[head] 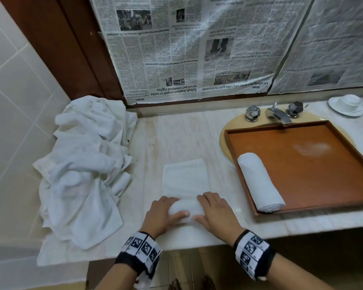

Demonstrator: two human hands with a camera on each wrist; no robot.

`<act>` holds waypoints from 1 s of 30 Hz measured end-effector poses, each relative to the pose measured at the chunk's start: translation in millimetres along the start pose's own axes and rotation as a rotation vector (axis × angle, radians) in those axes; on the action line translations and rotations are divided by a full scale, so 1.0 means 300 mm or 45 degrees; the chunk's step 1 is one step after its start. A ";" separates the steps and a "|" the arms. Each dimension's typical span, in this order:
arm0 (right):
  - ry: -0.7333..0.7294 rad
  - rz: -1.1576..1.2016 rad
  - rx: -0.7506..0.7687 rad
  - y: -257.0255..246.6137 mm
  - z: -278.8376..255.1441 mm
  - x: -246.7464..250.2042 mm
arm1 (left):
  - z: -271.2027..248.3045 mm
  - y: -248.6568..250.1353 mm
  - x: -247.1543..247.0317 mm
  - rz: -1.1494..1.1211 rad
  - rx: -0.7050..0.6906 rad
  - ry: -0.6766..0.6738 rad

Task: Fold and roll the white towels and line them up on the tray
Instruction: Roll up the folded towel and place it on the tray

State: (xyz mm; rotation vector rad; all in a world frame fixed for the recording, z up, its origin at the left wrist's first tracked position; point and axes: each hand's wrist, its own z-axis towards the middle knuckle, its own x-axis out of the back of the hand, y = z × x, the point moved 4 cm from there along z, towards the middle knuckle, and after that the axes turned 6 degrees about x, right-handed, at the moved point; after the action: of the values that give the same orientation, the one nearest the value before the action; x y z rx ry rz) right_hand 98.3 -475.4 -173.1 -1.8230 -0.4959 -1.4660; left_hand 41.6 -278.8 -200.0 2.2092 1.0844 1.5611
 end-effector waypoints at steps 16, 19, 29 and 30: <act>-0.303 0.288 -0.086 0.020 0.035 0.038 | -0.034 0.062 -0.008 0.300 0.001 -0.170; -0.117 -0.125 0.010 -0.037 -0.007 0.007 | 0.023 0.049 0.005 0.172 0.007 -0.258; -0.428 0.201 -0.019 -0.006 0.098 0.024 | -0.132 0.036 -0.055 0.395 -0.183 0.403; -0.489 0.251 -0.046 -0.002 0.105 0.027 | -0.129 0.029 -0.053 0.388 -0.146 0.352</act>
State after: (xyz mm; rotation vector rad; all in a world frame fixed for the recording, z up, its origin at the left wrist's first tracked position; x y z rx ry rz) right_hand 121.2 -453.1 -167.7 -2.1275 -0.4595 -1.0019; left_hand 8.6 -304.4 -190.7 2.2070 0.7201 2.0491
